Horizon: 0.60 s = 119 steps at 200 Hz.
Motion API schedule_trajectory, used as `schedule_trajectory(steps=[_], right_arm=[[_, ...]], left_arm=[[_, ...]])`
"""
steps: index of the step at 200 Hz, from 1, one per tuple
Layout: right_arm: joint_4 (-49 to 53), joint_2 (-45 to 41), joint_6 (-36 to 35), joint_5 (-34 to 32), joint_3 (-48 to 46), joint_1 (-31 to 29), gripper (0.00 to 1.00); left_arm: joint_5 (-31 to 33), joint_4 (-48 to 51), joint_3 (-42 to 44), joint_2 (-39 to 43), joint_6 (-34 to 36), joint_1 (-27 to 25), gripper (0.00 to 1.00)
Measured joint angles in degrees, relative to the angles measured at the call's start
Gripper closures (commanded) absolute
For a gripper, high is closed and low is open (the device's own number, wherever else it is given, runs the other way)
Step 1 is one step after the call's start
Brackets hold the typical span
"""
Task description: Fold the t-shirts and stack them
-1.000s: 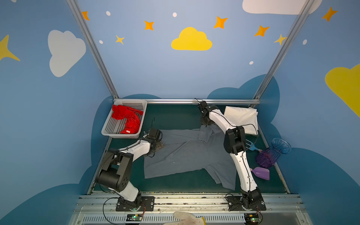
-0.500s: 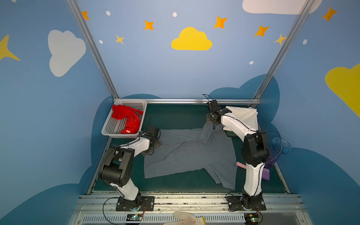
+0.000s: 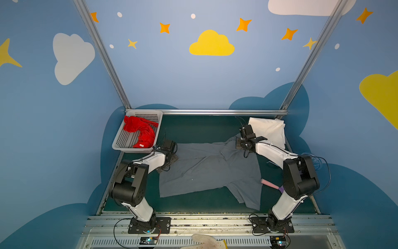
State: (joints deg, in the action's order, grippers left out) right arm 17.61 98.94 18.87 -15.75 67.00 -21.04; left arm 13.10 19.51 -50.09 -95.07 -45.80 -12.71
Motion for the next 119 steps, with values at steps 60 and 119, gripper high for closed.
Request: schedule_trajectory(steps=[60, 119], right_arm=[[-0.4, -4.8, 3.0, -2.7, -8.1, 1.4, 1.00], [-0.1, -9.4, 7.0, -6.9, -14.6, 1.7, 0.82]], left_arm=[[0.2, 0.2, -0.3, -0.2, -0.5, 0.0, 0.00], [0.3, 0.2, -0.3, -0.2, -0.7, 0.0, 0.00]])
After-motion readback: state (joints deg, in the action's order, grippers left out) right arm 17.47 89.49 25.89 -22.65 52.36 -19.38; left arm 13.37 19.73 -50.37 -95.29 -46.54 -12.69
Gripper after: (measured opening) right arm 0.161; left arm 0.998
